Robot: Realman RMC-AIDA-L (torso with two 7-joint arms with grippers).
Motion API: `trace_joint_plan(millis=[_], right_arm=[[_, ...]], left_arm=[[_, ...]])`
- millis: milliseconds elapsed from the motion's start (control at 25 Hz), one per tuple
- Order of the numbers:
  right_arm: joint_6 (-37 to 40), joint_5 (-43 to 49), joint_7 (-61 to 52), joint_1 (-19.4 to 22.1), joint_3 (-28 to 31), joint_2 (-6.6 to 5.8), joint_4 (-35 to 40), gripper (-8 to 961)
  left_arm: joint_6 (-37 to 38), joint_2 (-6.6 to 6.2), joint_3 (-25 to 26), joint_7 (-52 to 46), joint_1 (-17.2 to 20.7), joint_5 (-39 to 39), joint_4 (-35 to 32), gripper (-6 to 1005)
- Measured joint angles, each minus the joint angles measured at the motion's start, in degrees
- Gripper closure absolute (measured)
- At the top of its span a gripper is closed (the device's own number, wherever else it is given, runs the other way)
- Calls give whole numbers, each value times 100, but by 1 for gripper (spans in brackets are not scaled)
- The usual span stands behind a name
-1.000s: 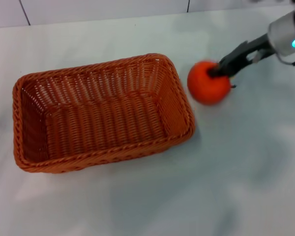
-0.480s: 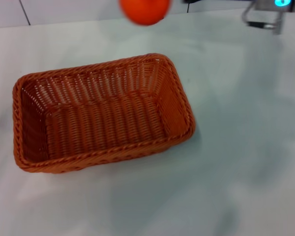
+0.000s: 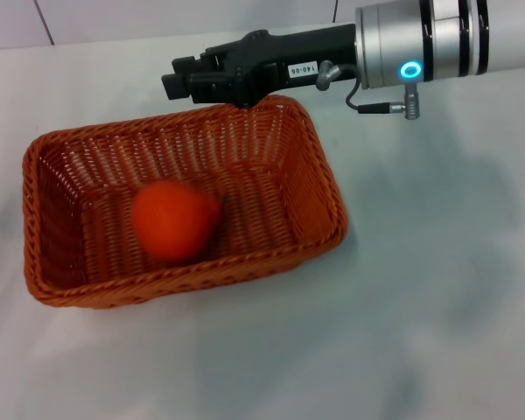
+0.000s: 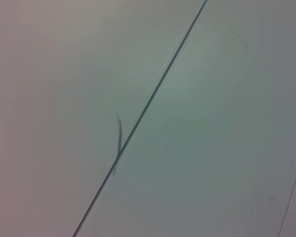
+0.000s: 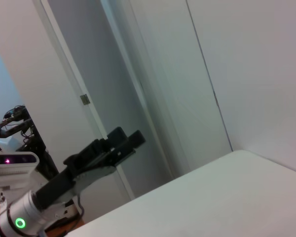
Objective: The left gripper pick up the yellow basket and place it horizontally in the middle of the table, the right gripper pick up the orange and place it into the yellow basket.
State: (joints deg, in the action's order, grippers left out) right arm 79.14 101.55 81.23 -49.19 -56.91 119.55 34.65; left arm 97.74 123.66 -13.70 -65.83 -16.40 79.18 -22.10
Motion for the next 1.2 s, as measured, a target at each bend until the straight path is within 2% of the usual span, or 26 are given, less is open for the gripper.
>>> trace_joint_plan(millis=[120,200,320,440,640,800,880,960,1000,1200], right_arm=[[-5,-9,39,76,24,-13,-31,799],[-7,-77,110,166,70,-20,-32,578],[-24,-542,584,471,205,-16,-46,460],[-74,-1479,1525,905,325,5,-248,342],[98,-3764,4236,1603,356,37,-1300,131],[519,-5714,6323,1775,357,56,-2573,88],[593,-6348,6837,1830,357,62,-2864,67],[597,-6923,6974,1932,364,64,-3033,45],[597,-6923,6974,1932,364,64,-3033,34],[569,-7259,6936,2063,482,43,-3077,13]], left_arm=[[0,0,4,0,2,1,0,340],[2,0,5,1,-3,1,0,340],[5,2,8,24,-18,2,0,340],[2,8,21,44,-27,2,2,341],[12,13,171,265,-30,-20,146,341],[67,15,258,709,-14,-220,439,341],[151,18,316,1130,-8,-394,671,341],[338,27,412,1939,-1,-629,1039,341],[338,27,412,1939,-1,-629,1039,341],[823,57,612,4174,-3,-834,1836,341]])
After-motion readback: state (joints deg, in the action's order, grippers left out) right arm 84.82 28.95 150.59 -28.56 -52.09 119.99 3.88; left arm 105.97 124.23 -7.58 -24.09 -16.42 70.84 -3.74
